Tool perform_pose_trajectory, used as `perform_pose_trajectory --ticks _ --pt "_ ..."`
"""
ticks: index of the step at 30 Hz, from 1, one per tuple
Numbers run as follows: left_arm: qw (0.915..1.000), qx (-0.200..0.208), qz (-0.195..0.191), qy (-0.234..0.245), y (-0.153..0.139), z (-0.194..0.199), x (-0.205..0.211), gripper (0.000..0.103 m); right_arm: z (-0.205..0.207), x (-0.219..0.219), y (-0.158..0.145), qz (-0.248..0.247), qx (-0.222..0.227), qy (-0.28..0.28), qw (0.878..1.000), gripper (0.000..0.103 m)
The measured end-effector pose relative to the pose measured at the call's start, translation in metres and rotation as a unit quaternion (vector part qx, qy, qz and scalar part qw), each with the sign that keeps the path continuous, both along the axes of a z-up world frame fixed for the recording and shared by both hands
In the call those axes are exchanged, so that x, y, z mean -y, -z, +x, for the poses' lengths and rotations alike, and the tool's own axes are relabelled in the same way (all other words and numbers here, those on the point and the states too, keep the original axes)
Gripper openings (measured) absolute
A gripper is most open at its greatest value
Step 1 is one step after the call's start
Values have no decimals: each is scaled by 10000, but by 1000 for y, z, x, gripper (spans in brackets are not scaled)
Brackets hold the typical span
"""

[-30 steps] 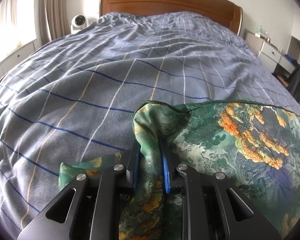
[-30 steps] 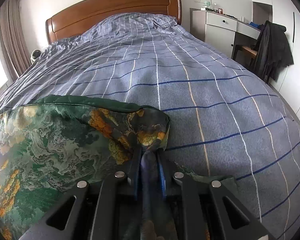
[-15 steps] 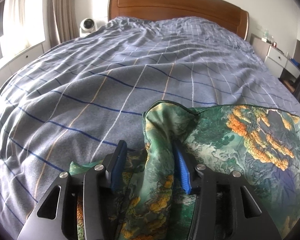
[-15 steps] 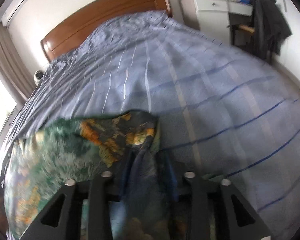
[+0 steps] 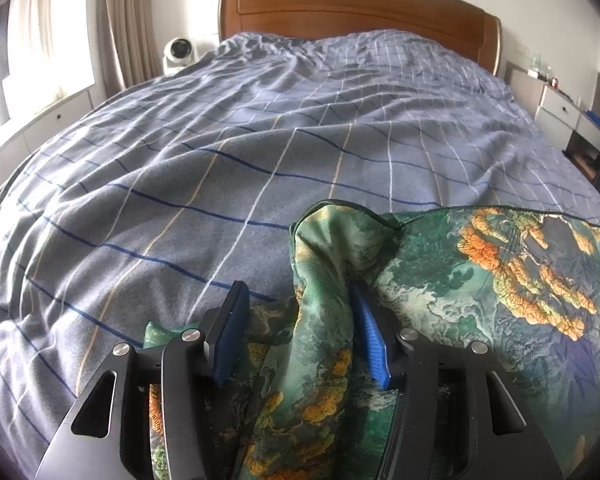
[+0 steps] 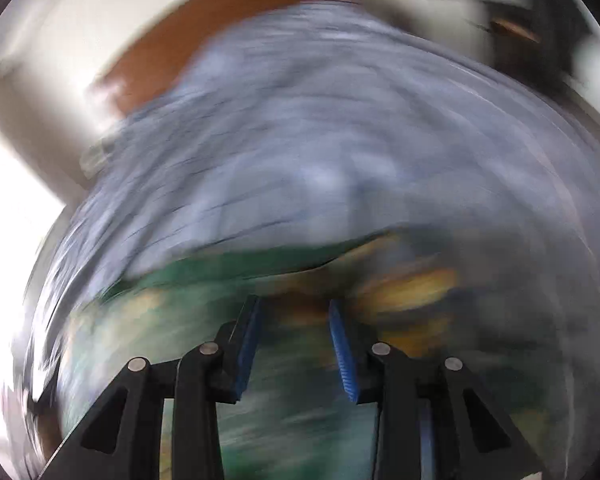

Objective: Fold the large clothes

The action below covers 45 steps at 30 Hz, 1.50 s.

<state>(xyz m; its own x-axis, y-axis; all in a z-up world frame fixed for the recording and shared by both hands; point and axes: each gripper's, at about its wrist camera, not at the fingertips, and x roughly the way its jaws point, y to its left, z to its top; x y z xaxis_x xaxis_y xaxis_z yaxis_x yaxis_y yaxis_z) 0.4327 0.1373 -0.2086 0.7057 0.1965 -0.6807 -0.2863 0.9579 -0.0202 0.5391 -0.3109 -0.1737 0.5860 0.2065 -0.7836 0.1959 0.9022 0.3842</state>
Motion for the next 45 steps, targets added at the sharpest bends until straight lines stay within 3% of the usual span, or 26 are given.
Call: perform_pose_trajectory --ticks 1,3,5,8,10,12,13,15,18,19,22,24,28,30,33,42,45 --pt "10000 -17 -13 1 0 1 -1 56 -6 14 -3 157 103 318 9993 35" --pt "10000 -59 -36 -6 0 2 -2 57 -25 17 -26 12 482 317 9983 38" --pt "9999 -102 -30 -23 -1 4 -2 59 -52 0 -55 -230 867 -332 9954 39" --pt "9996 -249 22 -109 -4 7 -2 68 -112 -27 -72 160 1161 -1465 9822 39" --pt "9991 -415 14 -122 -10 9 -4 76 -142 -32 -58 293 945 -1761 9794 39" --pt "9983 -576 -33 -18 -22 6 -5 77 -166 -27 -26 -134 310 -1554 9873 37" --pt "9982 -598 -31 46 -28 1 -4 77 -178 -19 -15 -323 198 -1345 9902 32" --pt "9988 -406 -8 282 -56 -17 5 78 -200 -9 -18 -302 405 -995 9938 34" --pt "9940 73 -19 1087 -102 -45 44 92 -239 -10 -39 -419 852 -584 9938 43" --pt "9902 191 -51 1380 -114 -49 60 99 -254 -16 -43 -466 1070 -543 9917 44" --pt "9728 65 -209 2305 -129 -42 117 101 -275 -35 -38 -422 1301 -737 9879 45" --pt "9648 -199 -62 2623 -126 -20 161 101 -285 -45 -33 -376 1282 -941 9865 45" --pt "9634 -799 210 2550 -88 21 209 99 -315 -52 -20 -169 1198 -1214 9852 45" --pt "9600 -1055 383 2566 -65 21 222 92 -330 -52 -18 -140 1194 -1276 9845 45" --pt "9544 -1062 508 2742 -44 -9 225 91 -347 -45 -11 -128 1188 -1281 9845 45" --pt "9495 -712 746 2962 -45 -101 224 96 -360 -25 -1 79 943 -941 9911 45" --pt "9404 -701 899 3205 -44 -130 237 96 -350 -20 -8 106 958 -674 9931 48"
